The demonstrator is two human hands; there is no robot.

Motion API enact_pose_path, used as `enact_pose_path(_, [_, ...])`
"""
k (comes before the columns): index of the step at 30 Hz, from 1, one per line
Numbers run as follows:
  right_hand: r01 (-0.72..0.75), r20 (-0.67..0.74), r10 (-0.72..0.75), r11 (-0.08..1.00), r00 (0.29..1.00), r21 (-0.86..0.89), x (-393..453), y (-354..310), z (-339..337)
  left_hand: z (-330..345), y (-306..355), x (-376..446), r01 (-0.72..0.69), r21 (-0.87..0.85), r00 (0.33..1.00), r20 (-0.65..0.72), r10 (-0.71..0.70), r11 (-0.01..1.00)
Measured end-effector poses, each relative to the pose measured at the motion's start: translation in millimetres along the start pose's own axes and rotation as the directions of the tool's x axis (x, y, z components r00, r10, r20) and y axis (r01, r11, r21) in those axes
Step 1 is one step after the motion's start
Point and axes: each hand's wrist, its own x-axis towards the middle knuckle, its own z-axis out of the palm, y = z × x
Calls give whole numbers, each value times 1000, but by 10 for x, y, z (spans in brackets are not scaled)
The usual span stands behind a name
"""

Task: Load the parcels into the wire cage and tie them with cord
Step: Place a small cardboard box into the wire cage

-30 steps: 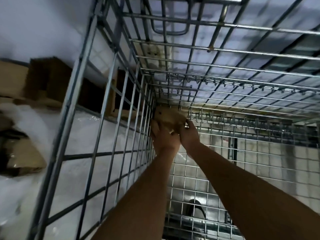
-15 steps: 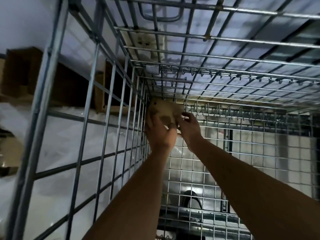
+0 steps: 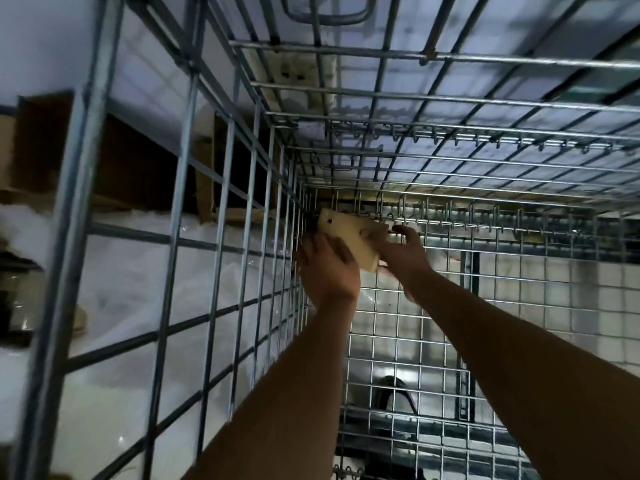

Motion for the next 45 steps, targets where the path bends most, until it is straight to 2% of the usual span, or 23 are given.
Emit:
enact_pose_path(2, [-14,-77,12,999,997,-29,-24,6,102,-9,-54,-31,-28,123,1000,10,27,992])
enact_pose_path(5, [22,-178,-52,985,983,-168,-95,-59,177,-34,-110,-23,-88,302,995,-8,95,949])
enact_pose_path(7, [52,-179,-105,959,978,-279,-147,-65,136,-35,-113,-43,-120,317,992,13,122,941])
enact_pose_path(9, [82,-137,-140,928,981,-363,-202,-35,115,-39,-128,-69,-113,259,993,42,106,959])
enact_pose_path(11, [103,-69,-132,943,989,-317,-241,31,138,-20,-156,-94,-107,195,993,68,95,975])
enact_pose_path(12, [94,-19,-101,967,995,-235,-248,54,169,-11,-154,-92,-102,164,992,85,89,981])
enact_pose_path(14, [-3,80,8,998,997,-62,-262,52,254,8,-126,-60,-84,115,990,120,70,990])
enact_pose_path(16, [-74,54,70,996,996,58,-212,68,317,-2,-86,-26,-69,120,988,148,51,990])
enact_pose_path(19, [-33,-176,35,999,984,17,-182,96,310,-29,-62,-68,-77,183,986,161,48,980])
enact_pose_path(20, [2,-201,-4,1000,980,-9,-173,129,290,-30,-73,-96,-82,202,987,151,52,976])
enact_pose_path(24, [53,-106,-58,997,993,-47,-186,141,387,-21,-139,-74,-98,271,987,152,57,958])
enact_pose_path(27, [64,-116,-69,997,991,-49,-173,88,502,-46,-153,-75,-147,398,982,169,84,906])
enact_pose_path(29, [53,-114,-59,997,992,-53,-174,67,534,-69,-176,-135,-256,500,964,201,176,828])
enact_pose_path(31, [40,-110,-44,998,993,-43,-188,56,550,-81,-209,-161,-362,531,930,262,258,766])
enact_pose_path(34, [27,-91,-32,998,995,-55,-235,34,542,-66,-195,-127,-324,511,939,278,203,796])
enact_pose_path(38, [-13,-23,10,990,1000,-141,-288,-115,457,-138,-77,-96,-284,463,933,336,131,840])
enact_pose_path(40, [-32,-48,22,976,999,-217,-380,-269,372,-283,16,-93,-268,427,932,343,120,864])
enact_pose_path(42, [17,-59,-39,945,997,-328,-577,-506,248,-491,182,-117,-276,389,926,352,136,879])
enact_pose_path(45, [181,-14,-213,860,977,-478,-961,-1007,64,-895,657,-80,-331,341,910,361,203,880])
